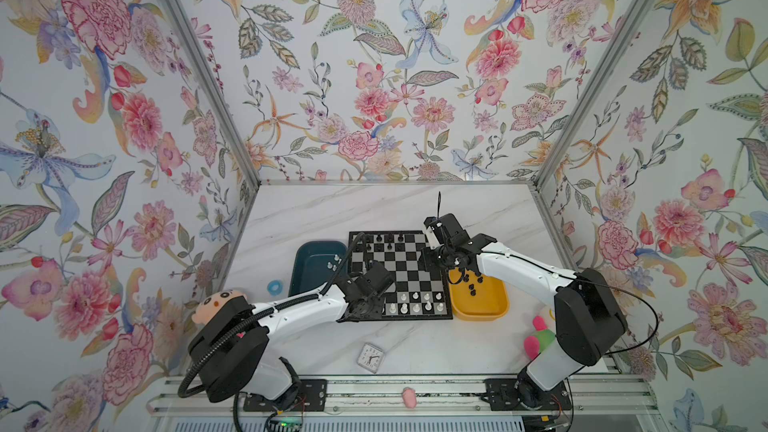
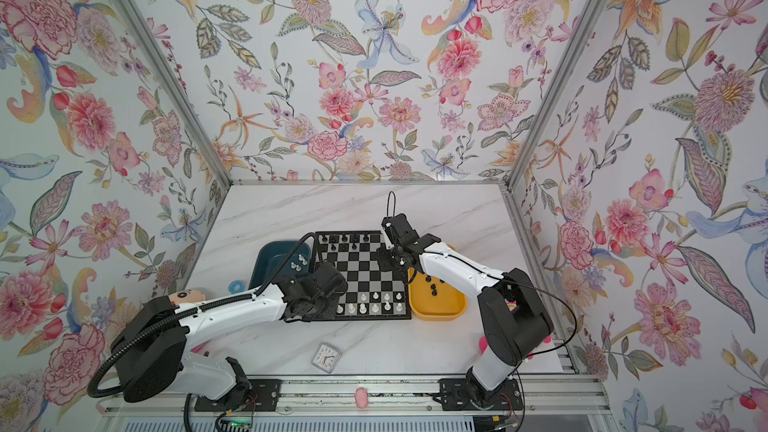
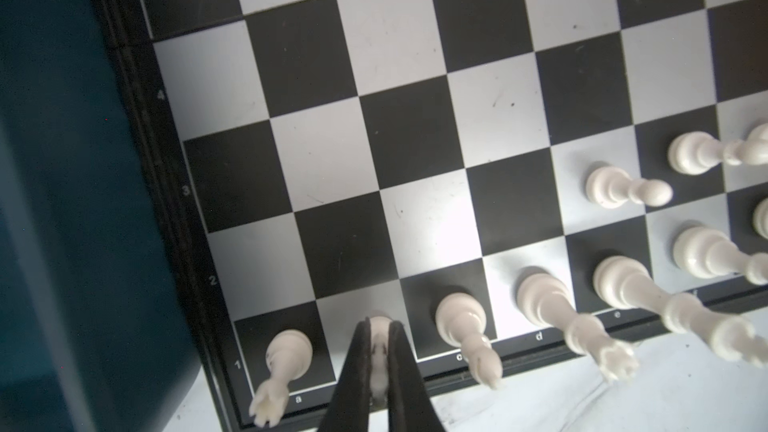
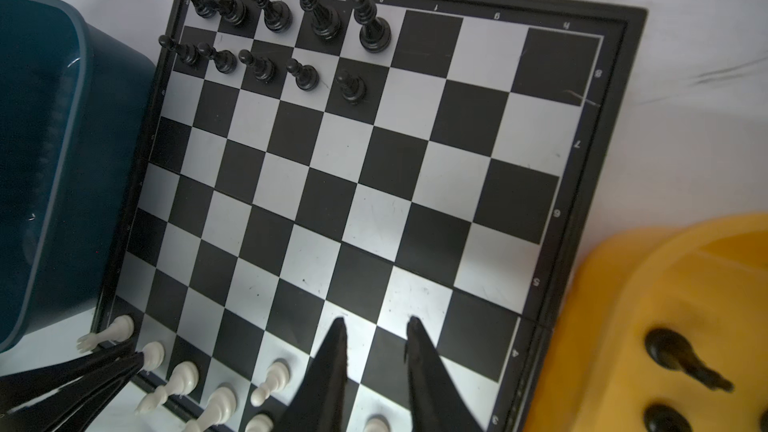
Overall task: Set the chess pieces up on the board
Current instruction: 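Lower the white pawn onto the nearest row beside the corner pawn, open left gripper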
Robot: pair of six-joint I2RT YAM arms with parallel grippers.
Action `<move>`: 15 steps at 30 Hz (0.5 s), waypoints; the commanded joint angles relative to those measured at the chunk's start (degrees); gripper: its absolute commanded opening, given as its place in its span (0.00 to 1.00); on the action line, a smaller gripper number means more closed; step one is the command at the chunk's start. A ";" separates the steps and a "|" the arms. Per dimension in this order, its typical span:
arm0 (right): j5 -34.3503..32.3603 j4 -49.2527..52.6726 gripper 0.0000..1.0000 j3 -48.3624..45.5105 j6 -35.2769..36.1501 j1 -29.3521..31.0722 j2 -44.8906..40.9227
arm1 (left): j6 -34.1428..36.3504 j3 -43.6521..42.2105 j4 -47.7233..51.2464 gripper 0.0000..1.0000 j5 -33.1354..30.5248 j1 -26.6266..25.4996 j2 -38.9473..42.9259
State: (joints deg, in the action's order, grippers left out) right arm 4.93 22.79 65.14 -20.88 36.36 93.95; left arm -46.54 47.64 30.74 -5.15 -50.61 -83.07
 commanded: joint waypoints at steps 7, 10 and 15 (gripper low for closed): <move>-0.89 -0.31 0.27 -0.28 -0.66 0.38 0.27 | -0.28 -1.41 -0.07 0.12 -1.56 -0.72 -1.44; -0.80 -0.33 0.27 -0.28 -0.67 0.35 0.27 | -0.32 -1.54 0.00 0.16 -1.54 -0.72 -1.30; -0.79 -0.42 0.27 -0.41 -0.65 0.37 0.13 | -0.39 -1.67 0.11 0.18 -1.71 -0.72 -0.91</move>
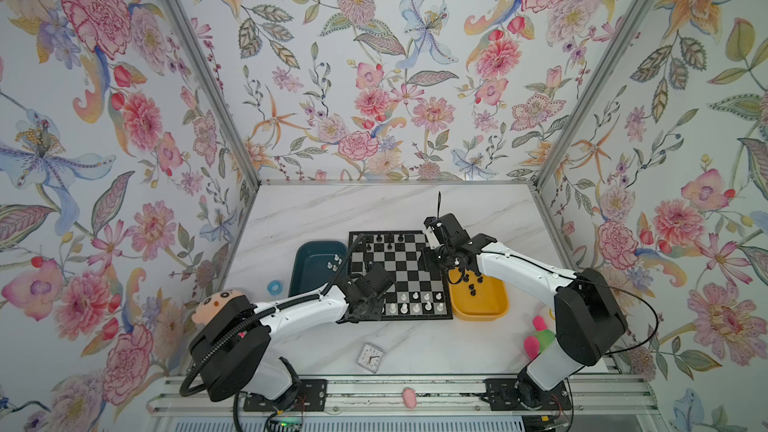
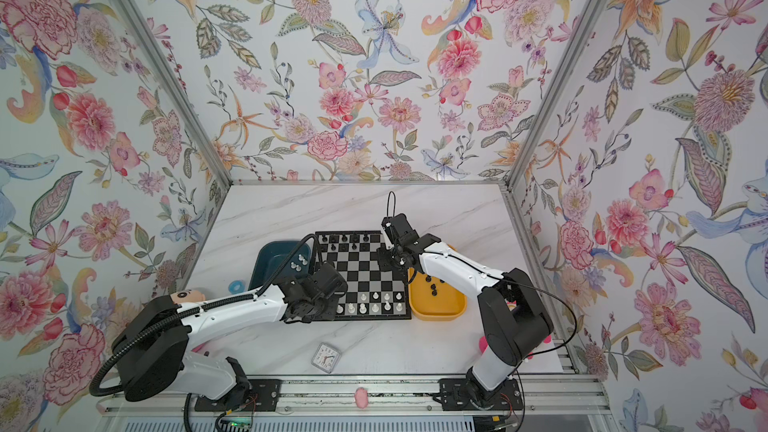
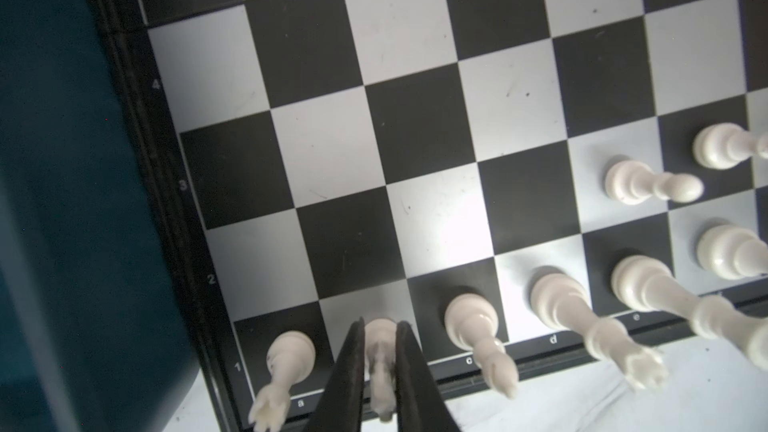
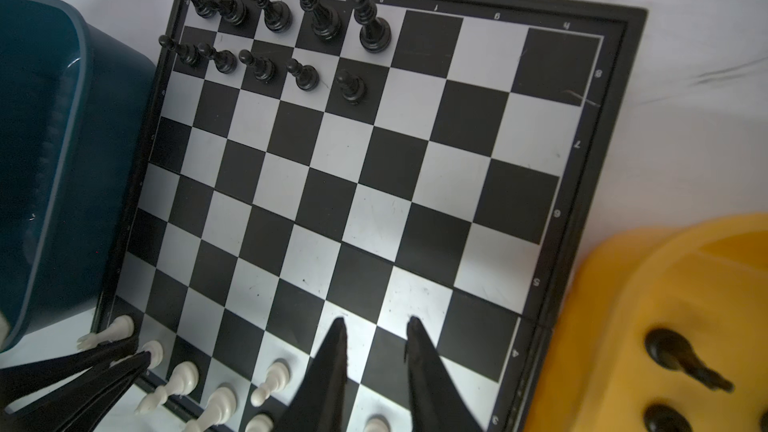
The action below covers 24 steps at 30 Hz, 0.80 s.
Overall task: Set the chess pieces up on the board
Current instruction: 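Lower the white pawn onto the nearest row beside the corner pawn, open left gripper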
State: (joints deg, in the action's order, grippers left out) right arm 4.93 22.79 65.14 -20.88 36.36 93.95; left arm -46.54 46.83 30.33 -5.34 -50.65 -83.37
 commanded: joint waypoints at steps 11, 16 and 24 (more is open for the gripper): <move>-1.08 -0.55 0.27 -1.13 -0.65 0.33 -0.70 | -0.48 -0.26 0.79 0.21 -1.90 -0.76 0.52; -1.24 -0.62 0.27 -1.25 -0.67 0.30 -0.96 | -0.57 0.19 0.79 0.23 -1.92 -0.85 0.85; -1.43 -0.72 0.27 -1.51 -0.68 0.33 -1.25 | -0.66 1.15 1.31 0.24 -2.14 -0.91 1.71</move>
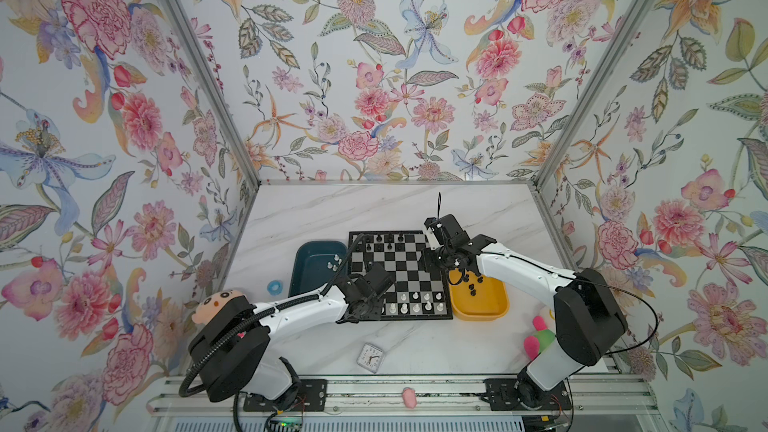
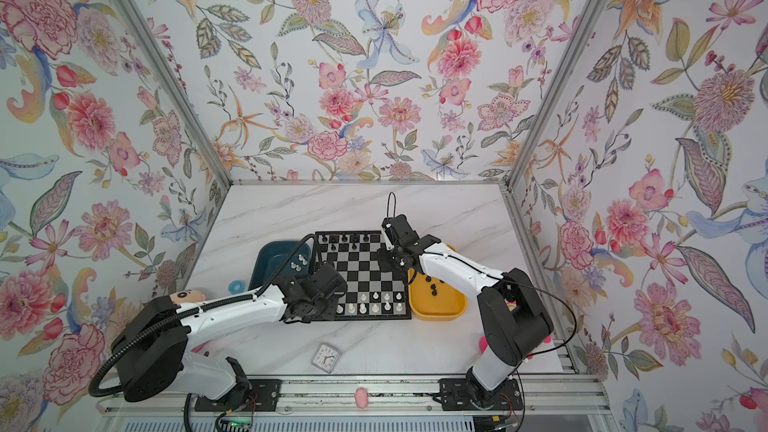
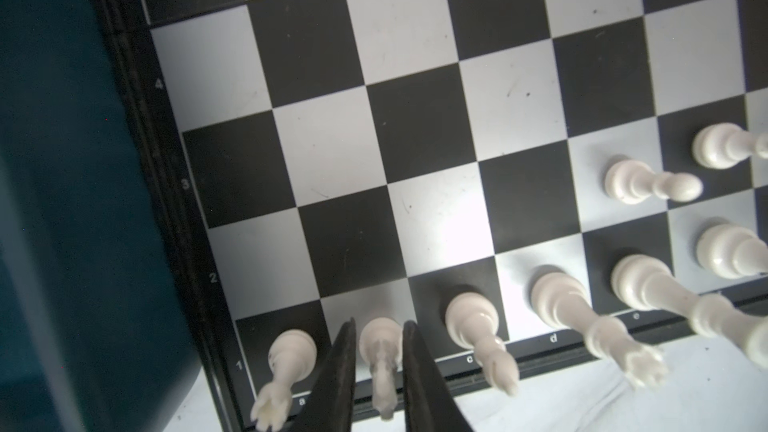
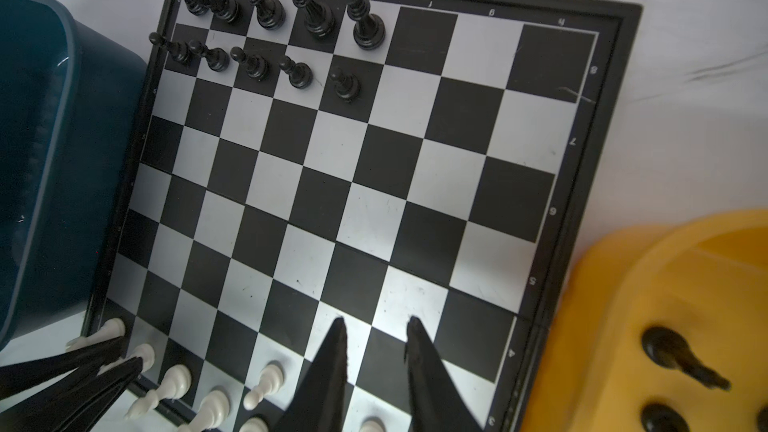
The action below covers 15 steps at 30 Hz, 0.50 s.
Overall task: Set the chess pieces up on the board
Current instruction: 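Lower the white pawn onto the nearest row beside the corner pawn, open left gripper, then raise the left gripper over the teal tray while the right gripper nears the yellow tray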
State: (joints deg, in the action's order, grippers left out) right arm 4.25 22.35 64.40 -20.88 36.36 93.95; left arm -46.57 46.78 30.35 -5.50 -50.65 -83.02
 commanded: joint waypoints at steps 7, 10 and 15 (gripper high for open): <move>-0.78 -0.29 0.27 -0.77 -0.65 0.35 -1.80 | -0.46 2.46 2.10 0.24 -2.54 -0.94 2.12; -0.86 -0.29 0.27 -0.60 -0.66 0.36 -2.18 | -0.30 3.93 3.45 0.24 -3.69 -0.94 2.49; -1.26 0.10 0.28 -0.18 -0.50 0.30 -2.63 | 1.31 7.49 6.73 0.27 -6.75 -0.85 3.09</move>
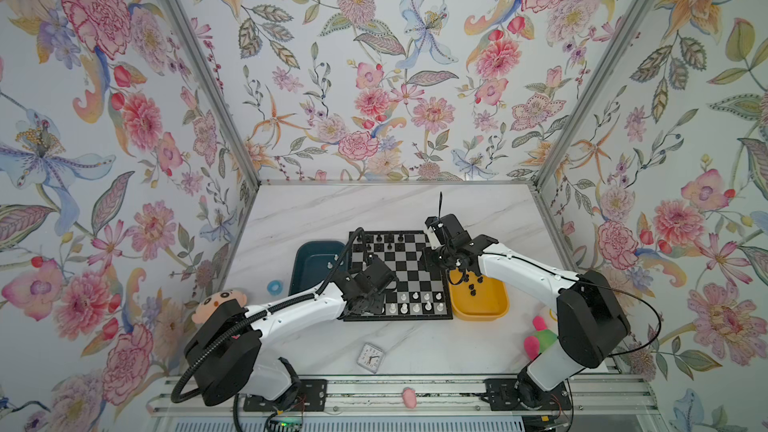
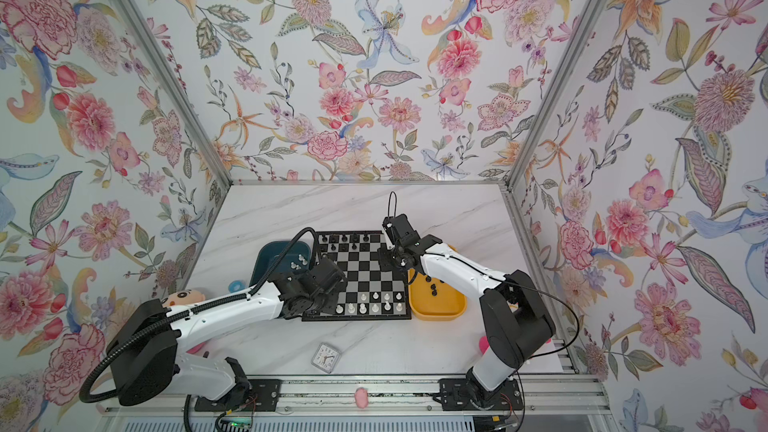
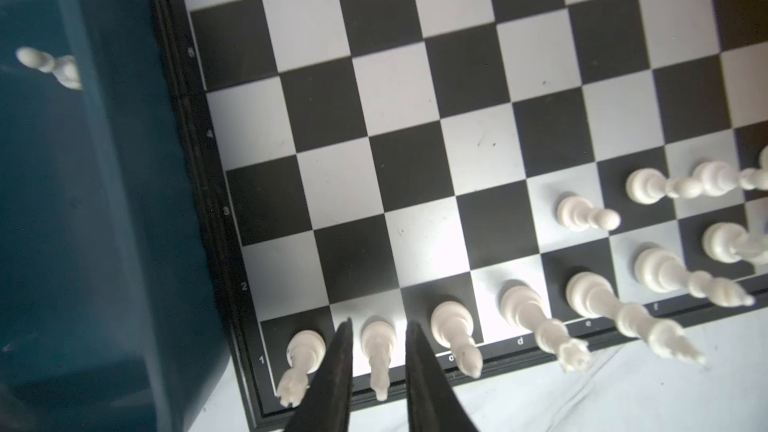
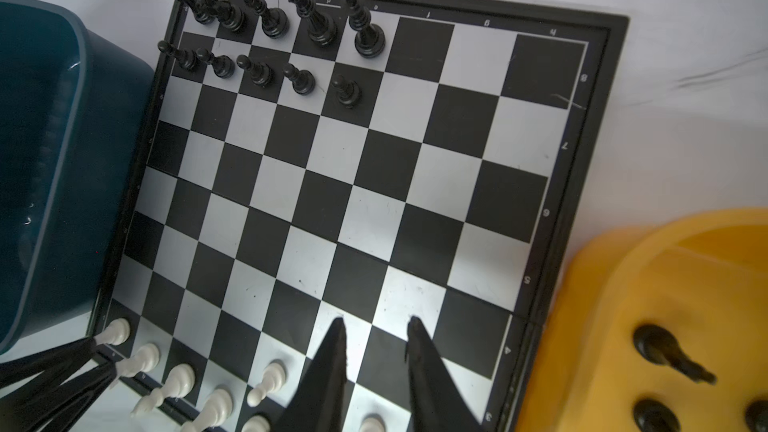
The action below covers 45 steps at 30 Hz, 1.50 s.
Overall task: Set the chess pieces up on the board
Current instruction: 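Raise the left gripper over the teal tray while the right gripper nears the yellow tray, then lower the right gripper into the yellow tray and close on a black pawn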
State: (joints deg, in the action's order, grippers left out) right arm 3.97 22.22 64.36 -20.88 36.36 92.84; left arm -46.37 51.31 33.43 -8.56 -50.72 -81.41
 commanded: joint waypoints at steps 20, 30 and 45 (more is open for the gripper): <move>-2.25 8.93 0.31 4.48 3.13 -6.47 -5.78 | 19.35 23.66 -3.18 0.34 -2.84 19.83 -2.85; -3.03 16.13 0.32 8.10 5.00 -12.61 -5.79 | 22.88 28.22 -10.42 0.34 3.82 27.97 -10.74; -1.41 19.73 0.32 2.00 5.70 -17.55 -4.99 | 20.67 18.50 -22.14 0.34 11.74 30.77 -9.35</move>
State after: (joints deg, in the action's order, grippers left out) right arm 1.45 40.12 67.35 -16.23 19.33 86.65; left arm -25.30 70.35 13.85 1.23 -20.56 -91.61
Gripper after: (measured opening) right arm 0.321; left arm 0.342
